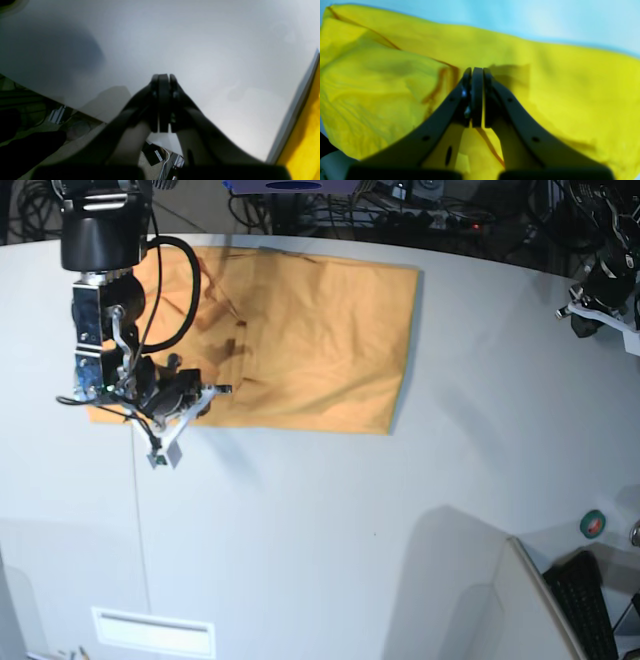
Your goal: Layout the t-shirt on the table in an organized manner, then fold the t-shirt properly
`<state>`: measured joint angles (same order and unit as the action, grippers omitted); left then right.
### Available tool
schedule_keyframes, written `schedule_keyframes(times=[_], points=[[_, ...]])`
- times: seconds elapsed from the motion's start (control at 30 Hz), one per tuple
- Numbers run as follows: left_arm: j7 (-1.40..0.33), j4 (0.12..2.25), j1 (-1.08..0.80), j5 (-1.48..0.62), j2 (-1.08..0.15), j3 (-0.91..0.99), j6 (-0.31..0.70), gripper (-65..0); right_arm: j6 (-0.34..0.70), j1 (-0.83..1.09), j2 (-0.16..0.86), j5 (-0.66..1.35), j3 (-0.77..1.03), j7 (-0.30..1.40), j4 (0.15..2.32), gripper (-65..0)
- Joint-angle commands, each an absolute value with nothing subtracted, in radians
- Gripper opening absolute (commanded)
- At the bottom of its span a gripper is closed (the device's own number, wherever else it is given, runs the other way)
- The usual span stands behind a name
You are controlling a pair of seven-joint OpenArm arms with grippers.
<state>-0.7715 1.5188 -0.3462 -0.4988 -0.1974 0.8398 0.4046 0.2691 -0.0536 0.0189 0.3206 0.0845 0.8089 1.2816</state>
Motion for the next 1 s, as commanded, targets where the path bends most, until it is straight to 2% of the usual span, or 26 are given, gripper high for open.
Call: schedule_keyframes(times=[0.0, 0.2, 0.33, 0.53, 0.77, 0.97], points=[[-0.753, 1.532, -0.344, -0.507, -0.214, 0.845, 0.410, -65.0, 0.278, -0.065, 0.019, 0.340, 0.091, 0.812, 1.328, -65.0], [-0.753, 1.532, -0.343, -0.507, -0.214, 0.845, 0.410, -65.0, 0.278, 0.027, -0.027, 0.338, -0.051, 0.885, 1.564, -65.0], [-0.753, 1.543, -0.346, -0.509, -0.214, 0.780, 0.412, -65.0, 0.278, -0.013, -0.051, 0.337, -0.147, 0.874, 1.461, -65.0], [-0.753, 1.593, -0.348, -0.509, -0.209, 0.573, 0.412, -65.0, 0.278, -0.081, -0.038, 0.337, -0.127, 0.760, 1.225, -65.0], [-0.751, 1.661, -0.298, -0.509, -0.153, 0.335, 0.412, -65.0, 0.278, -0.033, -0.019, 0.338, -0.070, 0.819, 1.345, -65.0], [-0.750, 1.471, -0.162, -0.509, -0.130, 0.202, 0.409, -65.0, 0.278, -0.025, -0.018, 0.337, -0.071, 0.822, 1.360, -65.0]])
